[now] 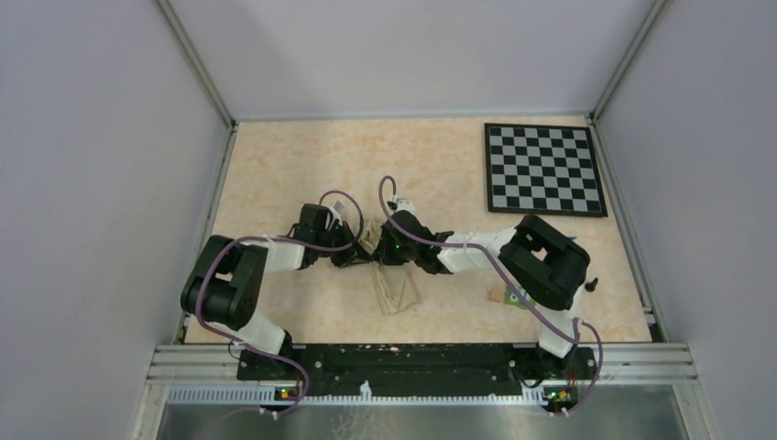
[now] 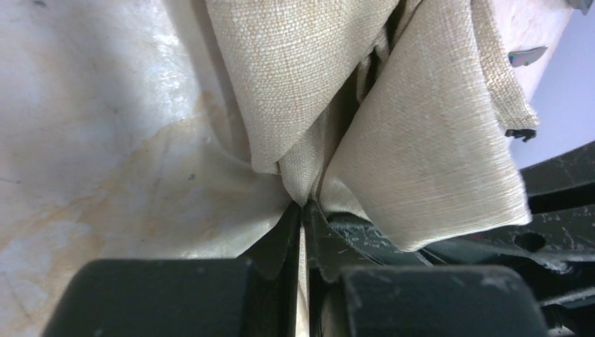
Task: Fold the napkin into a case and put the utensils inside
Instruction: Fold the 2/3-rectangle-folded napkin at the center of the board.
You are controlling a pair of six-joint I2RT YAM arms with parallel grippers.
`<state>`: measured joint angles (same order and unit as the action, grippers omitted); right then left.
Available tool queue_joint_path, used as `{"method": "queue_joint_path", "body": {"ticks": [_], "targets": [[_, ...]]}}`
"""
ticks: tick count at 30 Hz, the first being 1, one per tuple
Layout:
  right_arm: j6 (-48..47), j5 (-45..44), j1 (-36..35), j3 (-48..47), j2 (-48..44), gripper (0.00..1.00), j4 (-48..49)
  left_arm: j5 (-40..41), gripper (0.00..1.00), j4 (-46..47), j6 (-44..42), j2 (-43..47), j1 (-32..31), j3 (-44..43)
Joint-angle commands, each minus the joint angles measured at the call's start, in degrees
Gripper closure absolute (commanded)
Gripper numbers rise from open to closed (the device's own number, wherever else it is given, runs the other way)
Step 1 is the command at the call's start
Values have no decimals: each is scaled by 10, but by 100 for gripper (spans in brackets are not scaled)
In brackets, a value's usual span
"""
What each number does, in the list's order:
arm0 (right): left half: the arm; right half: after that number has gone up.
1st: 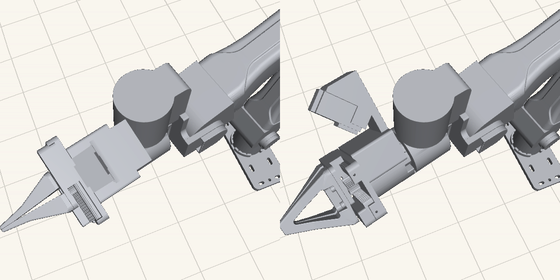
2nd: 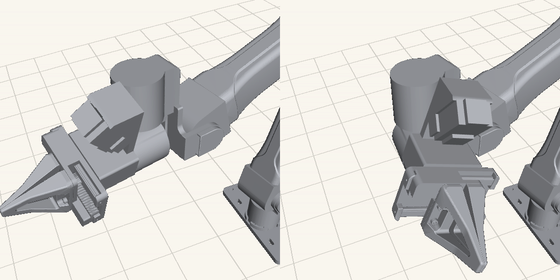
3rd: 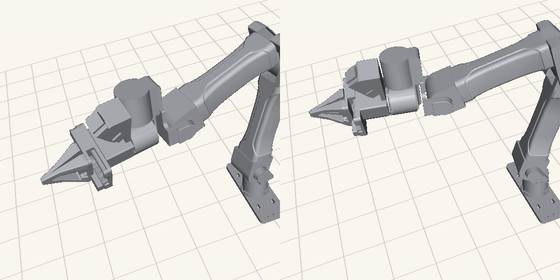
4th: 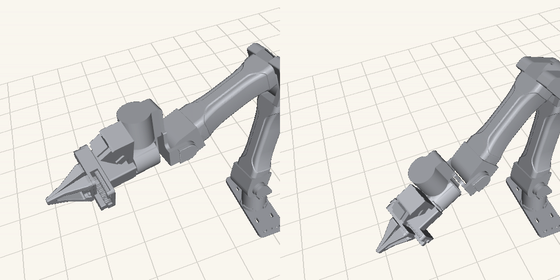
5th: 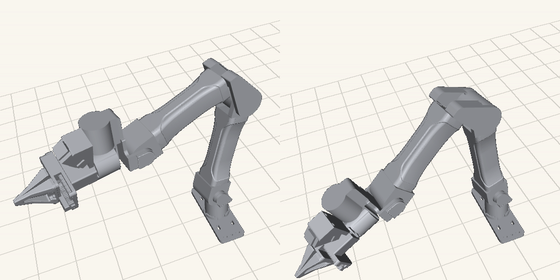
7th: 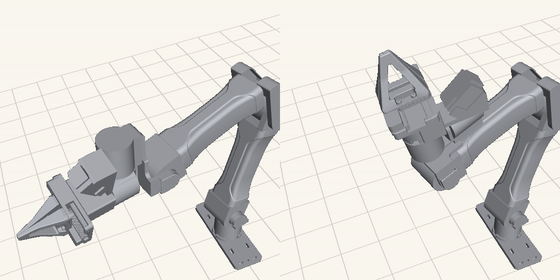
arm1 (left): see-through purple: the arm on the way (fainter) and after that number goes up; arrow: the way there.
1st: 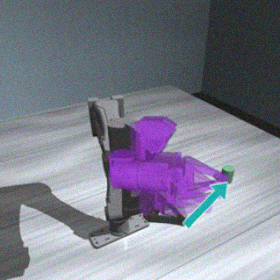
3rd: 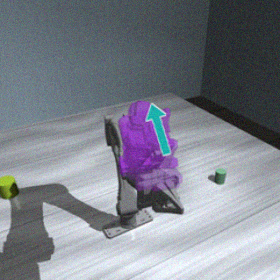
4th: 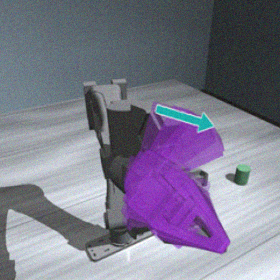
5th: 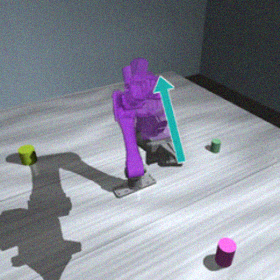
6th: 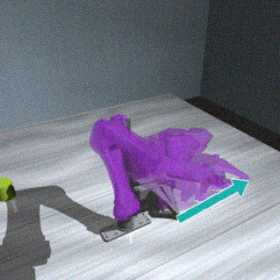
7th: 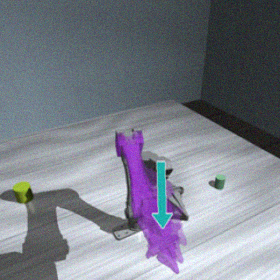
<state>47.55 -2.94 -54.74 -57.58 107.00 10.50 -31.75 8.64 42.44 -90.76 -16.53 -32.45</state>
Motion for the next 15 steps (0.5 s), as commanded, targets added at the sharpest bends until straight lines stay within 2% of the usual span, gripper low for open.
{"method": "queue_joint_path", "body": {"ticks": [1, 2, 5, 10, 12, 15], "targets": [[-18, 34, 0, -30, 30, 100, 32, 27, 90, -15, -21, 18, 0, 11], [-28, 45, 0, -30, 30, 99, 37, 31, 90, -20, -23, 22, 0, 11], [-52, 53, 4, -17, 22, 83, 52, 38, 88, -34, -29, 31, 1, 11], [-69, 110, 31, 17, 3, 73, 98, 27, 78, -61, -36, 74, 11, 19], [-77, 123, 36, 24, 1, 74, 109, 17, 75, -82, -42, 108, 18, 17], [-79, 143, 41, 37, 4, 95, 132, 15, 67, -122, -46, 162, 22, 2]]}}
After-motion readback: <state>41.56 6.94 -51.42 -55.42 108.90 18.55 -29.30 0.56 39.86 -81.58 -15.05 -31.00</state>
